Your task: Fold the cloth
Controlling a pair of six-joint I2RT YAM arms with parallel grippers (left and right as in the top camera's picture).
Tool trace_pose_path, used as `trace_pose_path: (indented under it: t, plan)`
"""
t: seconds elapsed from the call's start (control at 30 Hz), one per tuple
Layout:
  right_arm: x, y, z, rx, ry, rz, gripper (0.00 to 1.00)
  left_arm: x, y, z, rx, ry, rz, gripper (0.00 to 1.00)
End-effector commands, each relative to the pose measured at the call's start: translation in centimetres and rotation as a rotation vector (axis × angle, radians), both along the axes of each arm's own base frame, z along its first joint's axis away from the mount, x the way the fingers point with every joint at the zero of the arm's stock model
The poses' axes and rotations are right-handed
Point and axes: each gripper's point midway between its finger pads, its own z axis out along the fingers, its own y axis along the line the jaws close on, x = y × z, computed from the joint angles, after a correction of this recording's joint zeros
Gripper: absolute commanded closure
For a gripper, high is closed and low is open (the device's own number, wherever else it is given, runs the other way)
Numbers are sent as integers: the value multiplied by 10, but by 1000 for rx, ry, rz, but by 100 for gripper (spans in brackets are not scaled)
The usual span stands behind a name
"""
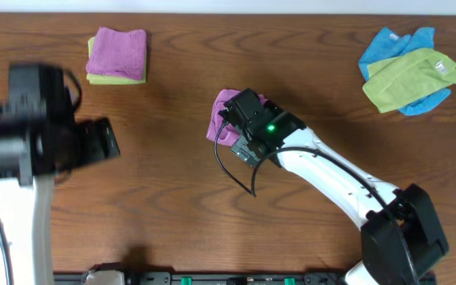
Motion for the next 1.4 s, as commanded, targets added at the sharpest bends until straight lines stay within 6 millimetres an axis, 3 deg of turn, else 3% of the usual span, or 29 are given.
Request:
trace_pose_path:
  t: [0.0,0.13,0.27,0.53,0.63,0.8,0.93,0.97,1.07,1.27,1.37]
  plan:
    - [-2,6,3,0,4,30,1,-27,-14,-16,-74,-17,-6,5]
    - [-24,24,-4,61,98,92,1,-58,-16,-43,-98,23,43,5]
    - [-29,40,-1,45,64,146,1,-84,-18,-70,-114,18,88,5]
    - [-30,50,-15,25,71,180,1,-93,-27,-71,-164,-116,73,5]
    - [-21,56,-24,22,50,187,18,-92,-26,-69,-161,-131,73,5]
    - [-8,56,-34,-14,8,176,18,-92,-26,-69,-162,-130,73,5]
    - [9,52,-28,-30,-61,161,18,-92,-26,-69,-162,-130,73,5]
    - [14,52,-25,-27,-81,157,21,-92,-26,-69,-162,-130,73,5]
    - [23,51,-22,-9,-105,150,45,-92,-26,-69,-161,-130,72,5]
    - [29,45,-23,8,-94,131,36,-91,-26,-69,-160,-132,73,5]
    - [27,44,-24,7,-86,129,28,-91,-25,-69,-158,-132,74,5]
